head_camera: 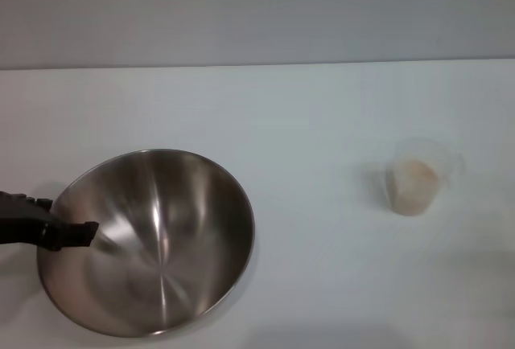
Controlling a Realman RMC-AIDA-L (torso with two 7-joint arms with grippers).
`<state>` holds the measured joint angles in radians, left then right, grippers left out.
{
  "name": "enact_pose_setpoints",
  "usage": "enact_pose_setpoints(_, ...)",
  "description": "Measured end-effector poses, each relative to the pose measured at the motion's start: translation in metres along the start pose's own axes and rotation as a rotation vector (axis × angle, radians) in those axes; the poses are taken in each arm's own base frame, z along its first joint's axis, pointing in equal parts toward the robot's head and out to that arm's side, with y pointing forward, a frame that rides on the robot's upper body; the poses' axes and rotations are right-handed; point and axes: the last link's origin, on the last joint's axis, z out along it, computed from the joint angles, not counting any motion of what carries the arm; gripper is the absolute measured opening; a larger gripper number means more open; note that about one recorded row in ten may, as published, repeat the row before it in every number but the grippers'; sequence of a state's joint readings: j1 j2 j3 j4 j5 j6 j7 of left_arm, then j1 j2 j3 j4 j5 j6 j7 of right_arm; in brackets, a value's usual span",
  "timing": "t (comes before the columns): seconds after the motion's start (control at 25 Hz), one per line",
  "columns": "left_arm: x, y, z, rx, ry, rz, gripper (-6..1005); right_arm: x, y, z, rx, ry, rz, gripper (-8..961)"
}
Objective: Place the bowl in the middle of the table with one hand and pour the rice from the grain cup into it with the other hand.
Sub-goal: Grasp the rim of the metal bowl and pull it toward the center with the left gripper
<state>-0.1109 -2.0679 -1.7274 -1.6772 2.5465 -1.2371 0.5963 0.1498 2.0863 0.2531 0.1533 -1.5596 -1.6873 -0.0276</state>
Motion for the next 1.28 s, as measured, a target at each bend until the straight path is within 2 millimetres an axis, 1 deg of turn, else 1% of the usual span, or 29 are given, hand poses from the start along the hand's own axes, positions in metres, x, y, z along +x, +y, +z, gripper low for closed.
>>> enact_pose_setpoints(0.2,0.000,0.001,0.001,-0.005,-0.003,-0.001,797,0.000,0.000,0.001,-0.002,-0.001,0.001,767)
enact_pose_setpoints(0.56,0.009,0.005,0.005,-0.039,-0.030,0.004,777,0.002,0.001,0.001,-0.003,0.012,0.001,767)
enact_pose_setpoints(0.64,0.010,0.005,0.006,-0.043,-0.032,0.010,530,0.002,0.001,0.001,-0.003,0.012,0.000,768)
enact_pose_setpoints(0.84,0.013,0.007,0.006,-0.055,-0.043,0.023,325,0.002,0.001,0.002,-0.004,0.012,0.001,768)
enact_pose_setpoints(1.08,0.015,0.006,0.004,-0.058,-0.040,0.021,116,0.002,0.001,0.002,-0.004,0.013,0.002,767)
enact_pose_setpoints(1.28,0.017,0.004,0.002,-0.059,-0.037,0.009,100,0.002,0.001,0.002,-0.004,0.013,0.000,767)
